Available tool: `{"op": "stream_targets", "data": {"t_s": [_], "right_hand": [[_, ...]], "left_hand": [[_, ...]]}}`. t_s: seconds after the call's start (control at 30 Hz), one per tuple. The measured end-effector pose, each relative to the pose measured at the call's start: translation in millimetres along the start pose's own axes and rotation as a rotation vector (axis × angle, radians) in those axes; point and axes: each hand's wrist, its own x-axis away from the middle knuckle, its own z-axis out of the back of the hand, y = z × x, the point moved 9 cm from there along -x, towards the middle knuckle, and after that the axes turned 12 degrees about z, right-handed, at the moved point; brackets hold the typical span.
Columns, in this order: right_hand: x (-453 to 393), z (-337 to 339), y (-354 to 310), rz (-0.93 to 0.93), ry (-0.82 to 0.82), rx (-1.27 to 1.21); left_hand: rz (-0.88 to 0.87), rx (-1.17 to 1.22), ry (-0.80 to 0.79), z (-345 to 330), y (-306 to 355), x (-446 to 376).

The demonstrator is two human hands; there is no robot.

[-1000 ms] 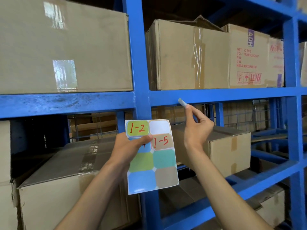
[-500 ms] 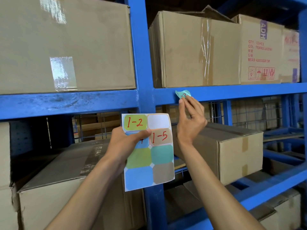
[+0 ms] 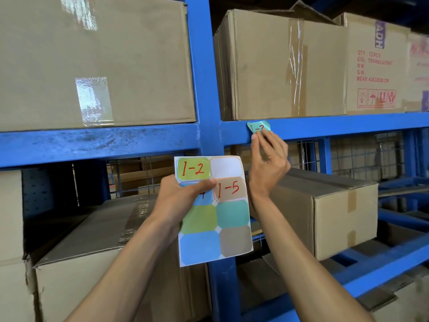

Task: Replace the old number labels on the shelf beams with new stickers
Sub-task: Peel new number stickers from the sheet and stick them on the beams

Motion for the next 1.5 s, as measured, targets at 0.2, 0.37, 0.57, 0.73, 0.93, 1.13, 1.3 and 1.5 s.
{"op": "stream_targets", "data": {"t_s": [0.2,0.37,0.57,0.73,0.93,1.13,1.3,1.5], "right_hand": [[0.3,-5.5,-3.5,0.002,-0.024,0.021],[0.9,-7.2,-3.5,0.007,-0.05,0.049],[1.7,-9.0,-4.4,0.009,-0.085,0.066],[1.8,-11.5,-2.6,0.028,-0.133,0.104],[0.3,-14.6,-2.3,0.046,-0.205,0.143],[-2.2,-14.7,-0.8,0.14,-0.346,0.218],[4.1,-15.9,-1.6,0.301,-0.542,0.312],[-4.5,-18.7,7.2,0.251,-0.673,0.271]], "left_hand": [[0.002,-0.003,0.004,-0.2,0.0,0.2],[-0.004,-0.001,0.002,2.2,-0.9,-0.3],[0.009,-0.001,0.001,2.5,-5.6,0.1],[0.011,-0.002,-0.003,1.6,-5.0,-0.8],[0.008,0.003,-0.004,0.4,-3.3,-2.4],[0.021,0.007,0.0,-0.7,-4.9,-3.8],[0.021,0.014,-0.007,-5.5,-3.7,-3.5],[0.026,0.017,-0.008,-11.4,-3.1,-2.0]]}}
